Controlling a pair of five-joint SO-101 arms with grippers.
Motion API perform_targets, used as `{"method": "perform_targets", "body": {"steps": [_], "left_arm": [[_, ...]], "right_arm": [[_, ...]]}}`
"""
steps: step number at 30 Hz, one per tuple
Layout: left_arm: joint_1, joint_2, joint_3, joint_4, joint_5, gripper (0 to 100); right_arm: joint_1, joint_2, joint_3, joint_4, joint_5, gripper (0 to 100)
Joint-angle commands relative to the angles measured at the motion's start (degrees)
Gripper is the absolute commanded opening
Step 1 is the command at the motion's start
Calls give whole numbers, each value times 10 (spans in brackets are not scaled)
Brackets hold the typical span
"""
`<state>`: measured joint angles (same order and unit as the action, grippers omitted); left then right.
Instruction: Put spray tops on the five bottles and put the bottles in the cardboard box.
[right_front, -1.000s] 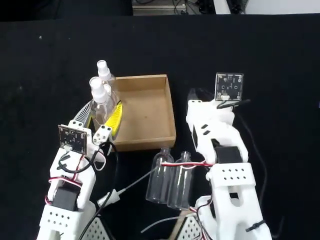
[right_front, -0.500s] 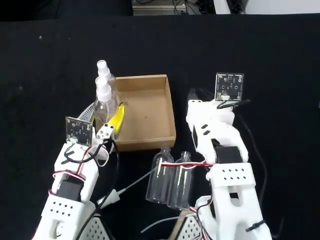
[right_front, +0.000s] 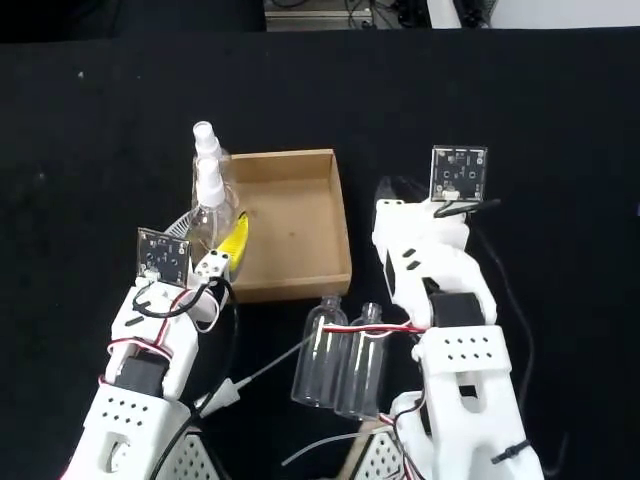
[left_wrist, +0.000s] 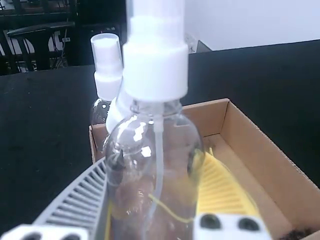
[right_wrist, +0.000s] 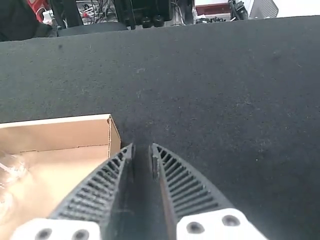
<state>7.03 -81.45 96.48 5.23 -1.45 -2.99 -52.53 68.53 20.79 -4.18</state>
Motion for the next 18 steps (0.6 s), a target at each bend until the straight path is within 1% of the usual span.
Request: {"method": "perform_targets", "body": {"steps": [1, 4, 10, 16, 18], "left_arm": [[-1, 4, 14, 13, 7, 30], [-4, 4, 14, 43, 7, 30], [-1, -2, 14, 46, 7, 30], [-2, -2, 14, -38, 7, 30], [-1, -3, 14, -50, 7, 30]], "right_arm": [[8, -8, -1, -16, 0, 31], [7, -8, -1, -16, 0, 31], [7, -8, -1, -16, 1, 31], [7, -8, -1, -16, 1, 31], [8, -8, -1, -16, 1, 31]]}}
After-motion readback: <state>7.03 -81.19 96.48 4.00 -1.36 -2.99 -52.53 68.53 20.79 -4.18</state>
